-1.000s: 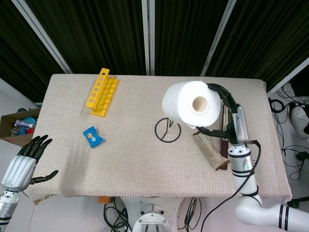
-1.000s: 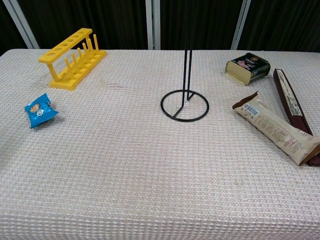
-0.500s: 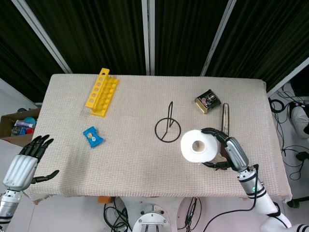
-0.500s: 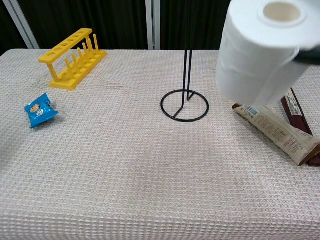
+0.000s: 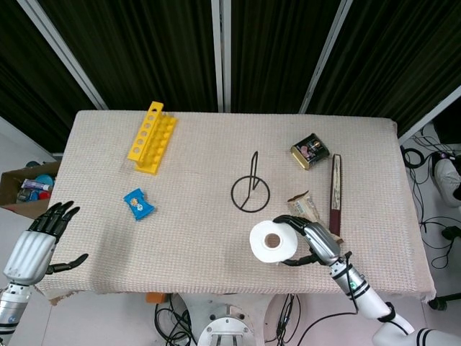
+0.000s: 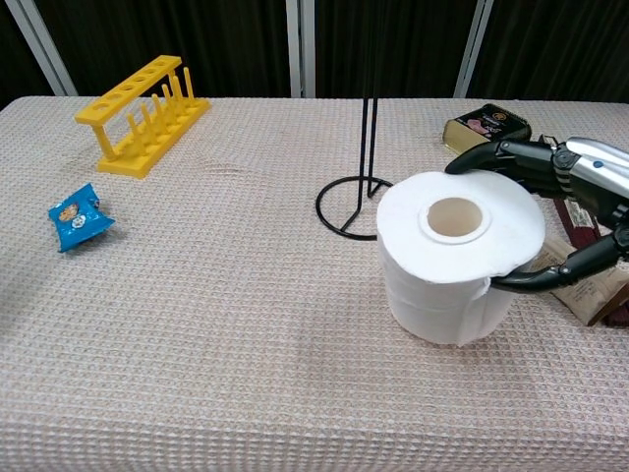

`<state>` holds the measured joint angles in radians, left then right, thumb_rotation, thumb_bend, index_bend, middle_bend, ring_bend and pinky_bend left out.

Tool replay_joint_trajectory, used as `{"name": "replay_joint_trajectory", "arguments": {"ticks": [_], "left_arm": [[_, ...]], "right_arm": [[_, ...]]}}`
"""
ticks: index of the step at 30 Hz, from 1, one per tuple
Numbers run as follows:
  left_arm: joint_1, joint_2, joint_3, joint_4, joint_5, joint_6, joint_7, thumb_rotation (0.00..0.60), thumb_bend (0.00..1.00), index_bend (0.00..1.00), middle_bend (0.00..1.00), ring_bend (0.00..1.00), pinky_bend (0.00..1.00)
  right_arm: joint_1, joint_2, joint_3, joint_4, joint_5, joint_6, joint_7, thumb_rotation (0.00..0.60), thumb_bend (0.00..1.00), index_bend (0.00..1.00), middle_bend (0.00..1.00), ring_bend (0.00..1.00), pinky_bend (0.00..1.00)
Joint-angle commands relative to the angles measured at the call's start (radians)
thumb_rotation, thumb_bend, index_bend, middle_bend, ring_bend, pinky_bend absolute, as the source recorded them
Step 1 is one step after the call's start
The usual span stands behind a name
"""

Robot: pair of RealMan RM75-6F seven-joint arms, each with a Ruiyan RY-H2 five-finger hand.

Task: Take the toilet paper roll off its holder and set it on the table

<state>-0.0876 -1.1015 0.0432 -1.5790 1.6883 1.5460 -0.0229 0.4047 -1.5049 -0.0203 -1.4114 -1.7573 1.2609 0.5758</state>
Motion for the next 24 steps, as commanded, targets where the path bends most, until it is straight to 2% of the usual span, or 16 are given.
{"name": "replay_joint_trajectory", "arguments": {"ticks": [1, 5, 11, 14, 18, 21, 24], "left_arm": [[0.001, 0.001, 0.000, 0.000, 0.000, 0.001, 0.000, 0.440, 0.16, 0.10, 0.06, 0.06, 0.22], [0.001, 0.001, 0.000, 0.001, -0.002, 0.001, -0.002, 0.443, 0.16, 0.10, 0.06, 0.06, 0.22], [0.002, 0.003, 0.000, 0.000, 0.001, 0.005, -0.004, 0.441, 0.16, 0.10, 0.06, 0.06, 0.22], [0.001, 0.002, -0.001, -0.001, -0.001, 0.003, -0.004, 0.441, 0.16, 0.10, 0.06, 0.06, 0.22], [0.001, 0.001, -0.001, -0.003, -0.001, 0.003, 0.001, 0.442, 0.15, 0.10, 0.06, 0.06, 0.22], [0.003, 0.001, 0.000, -0.006, 0.002, 0.007, 0.006, 0.440, 0.15, 0.10, 0.06, 0.06, 0.22], [0.006, 0.002, 0.001, -0.008, 0.005, 0.013, 0.007, 0.438, 0.15, 0.10, 0.06, 0.06, 0.22]], "right_arm": [[0.026, -0.012, -0.006, 0.011, 0.029, -0.050, -0.017, 0.600, 0.02, 0.00, 0.01, 0.00, 0.01], [0.012, 0.004, -0.009, 0.003, 0.029, -0.008, -0.028, 0.600, 0.00, 0.00, 0.00, 0.00, 0.00], [-0.066, 0.122, -0.044, -0.029, -0.017, 0.161, -0.076, 0.600, 0.00, 0.00, 0.00, 0.00, 0.00], [-0.148, 0.198, -0.059, -0.016, 0.003, 0.252, -0.212, 0.600, 0.00, 0.00, 0.00, 0.00, 0.00], [-0.286, 0.257, -0.059, -0.022, 0.119, 0.331, -0.532, 0.600, 0.00, 0.00, 0.00, 0.00, 0.00], [-0.356, 0.257, -0.043, -0.022, 0.198, 0.378, -0.608, 0.600, 0.00, 0.00, 0.00, 0.00, 0.00], [-0.402, 0.242, -0.020, 0.013, 0.251, 0.415, -0.628, 0.600, 0.00, 0.00, 0.00, 0.00, 0.00]]}}
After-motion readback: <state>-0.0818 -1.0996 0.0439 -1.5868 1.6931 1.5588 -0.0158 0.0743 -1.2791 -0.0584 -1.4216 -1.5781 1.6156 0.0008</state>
